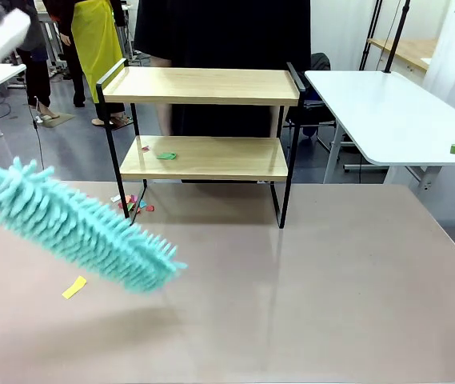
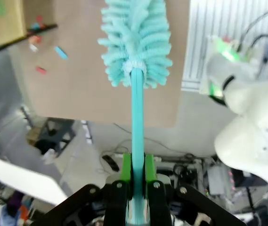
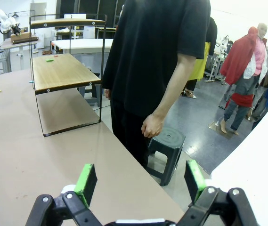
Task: Clean the shelf.
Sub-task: Clean the specific section of the Shelf indicated by the human with the Duster, then hand the Duster back to the human.
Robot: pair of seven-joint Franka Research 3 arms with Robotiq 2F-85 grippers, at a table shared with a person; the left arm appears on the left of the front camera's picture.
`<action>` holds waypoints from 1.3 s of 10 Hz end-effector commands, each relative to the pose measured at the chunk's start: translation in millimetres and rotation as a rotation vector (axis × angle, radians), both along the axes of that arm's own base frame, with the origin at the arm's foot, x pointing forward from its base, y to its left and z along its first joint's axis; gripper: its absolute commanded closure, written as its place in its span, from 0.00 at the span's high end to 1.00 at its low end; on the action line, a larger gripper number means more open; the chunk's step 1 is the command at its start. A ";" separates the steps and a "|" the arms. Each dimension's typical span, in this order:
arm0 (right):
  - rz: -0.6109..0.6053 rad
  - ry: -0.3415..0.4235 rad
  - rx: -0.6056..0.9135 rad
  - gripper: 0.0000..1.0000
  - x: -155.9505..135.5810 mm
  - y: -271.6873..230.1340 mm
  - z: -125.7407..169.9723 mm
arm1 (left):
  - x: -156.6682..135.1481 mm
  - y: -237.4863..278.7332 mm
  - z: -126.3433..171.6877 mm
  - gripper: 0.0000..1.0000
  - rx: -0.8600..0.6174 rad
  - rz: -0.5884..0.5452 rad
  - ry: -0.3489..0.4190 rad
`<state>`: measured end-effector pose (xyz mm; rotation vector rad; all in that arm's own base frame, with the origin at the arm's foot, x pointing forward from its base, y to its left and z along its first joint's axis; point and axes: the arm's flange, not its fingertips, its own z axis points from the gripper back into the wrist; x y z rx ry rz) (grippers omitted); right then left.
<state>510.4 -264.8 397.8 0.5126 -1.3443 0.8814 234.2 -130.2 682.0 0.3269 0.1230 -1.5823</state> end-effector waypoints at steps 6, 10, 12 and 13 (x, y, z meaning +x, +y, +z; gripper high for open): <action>-0.012 0.016 -0.015 1.00 -0.1 4.4 6.3 | 25.6 17.6 -24.7 0.13 0.228 0.096 0.077; -0.012 0.016 -0.015 1.00 -0.1 4.4 6.3 | 26.4 12.8 -36.7 0.13 0.200 0.073 0.098; -0.012 0.016 -0.015 1.00 -0.1 4.4 6.3 | 26.4 12.8 -36.7 0.13 0.200 0.073 0.098; -0.012 0.016 -0.015 1.00 -0.1 4.4 6.3 | 26.4 12.8 -36.7 0.13 0.200 0.073 0.098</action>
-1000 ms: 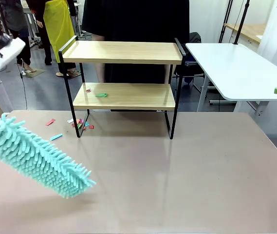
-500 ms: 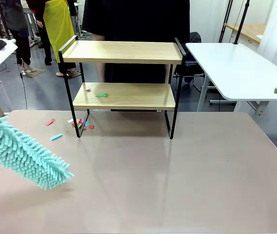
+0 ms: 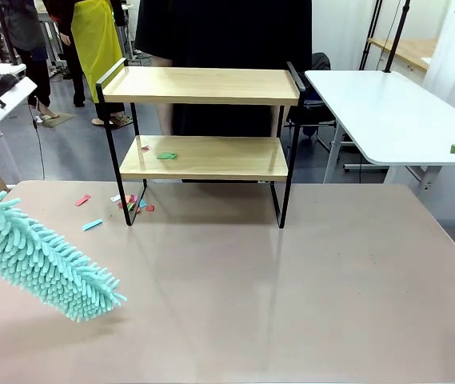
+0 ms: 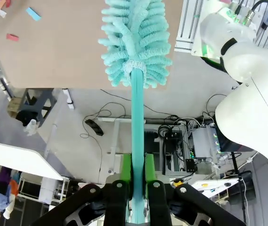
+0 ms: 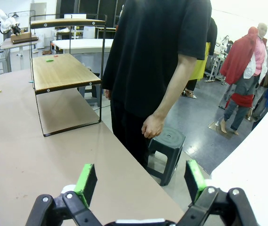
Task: Clean the shelf.
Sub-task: Hand the Duster back to the human.
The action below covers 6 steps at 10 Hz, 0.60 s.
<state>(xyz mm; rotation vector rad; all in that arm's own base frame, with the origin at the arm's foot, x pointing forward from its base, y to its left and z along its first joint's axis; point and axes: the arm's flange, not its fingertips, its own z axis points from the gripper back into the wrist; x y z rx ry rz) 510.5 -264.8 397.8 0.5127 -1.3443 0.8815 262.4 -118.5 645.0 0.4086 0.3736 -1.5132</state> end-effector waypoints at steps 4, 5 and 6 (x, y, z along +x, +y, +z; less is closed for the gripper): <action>-0.012 0.016 -0.015 1.00 -0.1 4.3 6.2 | -1.8 1.1 0.3 0.13 -0.012 -0.001 0.004; -0.012 0.016 -0.015 1.00 -0.1 4.3 6.2 | -1.8 1.1 0.3 0.13 -0.012 -0.001 0.004; -0.012 0.016 -0.015 1.00 -0.1 4.3 6.2 | -1.8 1.1 0.3 0.13 -0.012 -0.001 0.004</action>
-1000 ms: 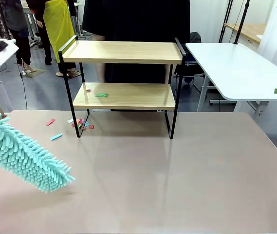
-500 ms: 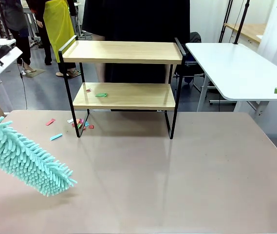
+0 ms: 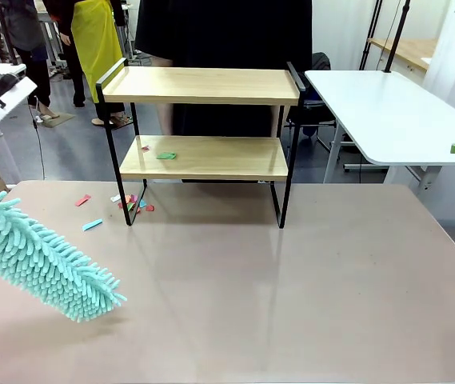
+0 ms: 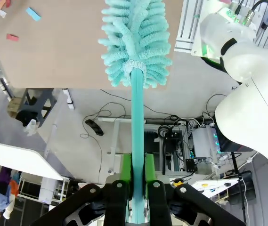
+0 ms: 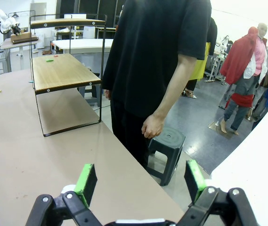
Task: Clean the shelf.
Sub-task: Hand the Duster back to the human.
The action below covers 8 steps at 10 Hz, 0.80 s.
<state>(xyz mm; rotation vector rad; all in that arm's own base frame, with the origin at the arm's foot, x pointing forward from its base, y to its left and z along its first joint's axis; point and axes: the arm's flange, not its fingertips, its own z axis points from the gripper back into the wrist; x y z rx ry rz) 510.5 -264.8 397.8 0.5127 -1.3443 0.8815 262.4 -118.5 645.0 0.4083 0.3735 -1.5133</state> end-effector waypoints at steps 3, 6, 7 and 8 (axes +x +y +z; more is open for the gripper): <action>0.057 -0.008 0.019 1.00 6.4 13.7 31.8 | -3.5 6.6 6.2 0.13 -0.102 0.012 -0.013; 0.222 0.028 -0.017 1.00 9.4 63.7 115.0 | 0.3 11.9 -2.3 0.13 -0.268 0.016 -0.083; 0.294 0.037 -0.029 1.00 -1.7 83.5 141.6 | 2.5 12.2 -9.4 0.13 -0.357 0.008 -0.108; 0.371 0.070 -0.014 1.00 -15.0 100.5 163.4 | 4.1 9.6 -18.3 0.13 -0.470 0.008 -0.131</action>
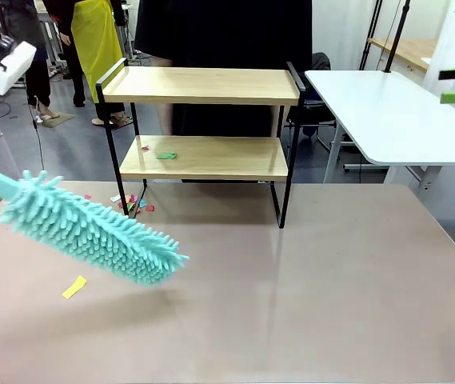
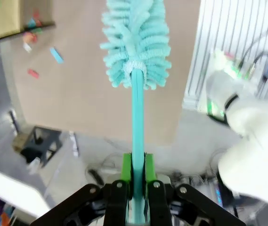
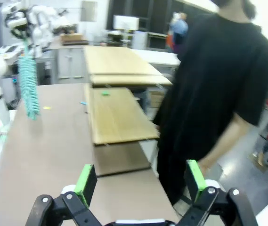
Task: Clean the shelf.
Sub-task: Hand the Duster back to the human.
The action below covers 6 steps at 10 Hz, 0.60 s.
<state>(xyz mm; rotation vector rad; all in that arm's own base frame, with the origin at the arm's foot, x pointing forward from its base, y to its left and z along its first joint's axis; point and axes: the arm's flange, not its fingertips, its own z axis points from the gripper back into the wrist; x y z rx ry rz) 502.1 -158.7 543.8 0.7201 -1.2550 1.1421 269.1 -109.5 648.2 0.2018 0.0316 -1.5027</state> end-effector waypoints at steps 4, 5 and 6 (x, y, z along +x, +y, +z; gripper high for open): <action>0.243 0.218 0.073 1.00 -60.7 62.2 66.8 | 11.4 -31.9 -79.3 0.13 -0.479 0.027 -0.104; 0.274 0.249 0.094 1.00 -72.0 80.3 68.2 | 15.6 -34.1 -93.9 0.13 -0.545 -0.003 -0.159; 0.294 0.288 0.096 1.00 -81.3 98.9 66.1 | 22.1 -39.5 -108.2 0.13 -0.635 -0.039 -0.156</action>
